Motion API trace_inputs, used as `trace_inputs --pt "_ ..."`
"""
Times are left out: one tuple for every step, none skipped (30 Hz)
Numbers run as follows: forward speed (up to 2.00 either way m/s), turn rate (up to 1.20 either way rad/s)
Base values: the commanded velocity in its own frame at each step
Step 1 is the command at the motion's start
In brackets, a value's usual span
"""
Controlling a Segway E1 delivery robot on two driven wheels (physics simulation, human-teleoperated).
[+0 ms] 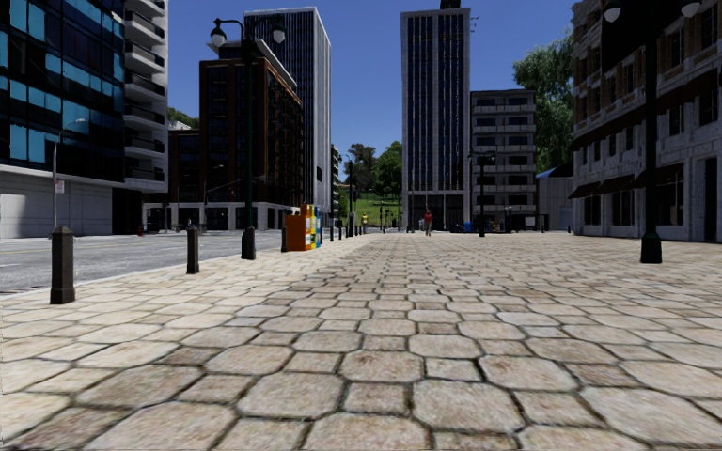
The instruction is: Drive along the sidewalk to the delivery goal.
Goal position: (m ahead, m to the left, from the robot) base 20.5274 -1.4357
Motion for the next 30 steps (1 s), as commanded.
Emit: trace_inputs --pt "2.0 0.0" --pt "2.0 0.0" --pt "2.0 0.0" --pt "2.0 0.0" --pt "2.0 0.0" --pt "2.0 0.0" --pt "2.0 0.0" --pt "2.0 0.0" --pt "2.0 0.0" --pt "2.0 0.0" --pt "2.0 0.0" --pt "2.0 0.0" --pt "2.0 0.0" --pt "2.0 0.0" --pt "2.0 0.0" --pt "2.0 0.0" --pt "2.0 0.0" --pt "2.0 0.0" --pt "2.0 0.0" --pt "2.0 0.0" --pt "2.0 0.0" --pt "2.0 0.0" --pt "2.0 0.0" --pt "2.0 0.0" --pt "2.0 0.0" --pt "2.0 0.0" --pt "2.0 0.0" --pt "2.0 0.0" --pt "2.0 0.0" --pt "2.0 0.0"
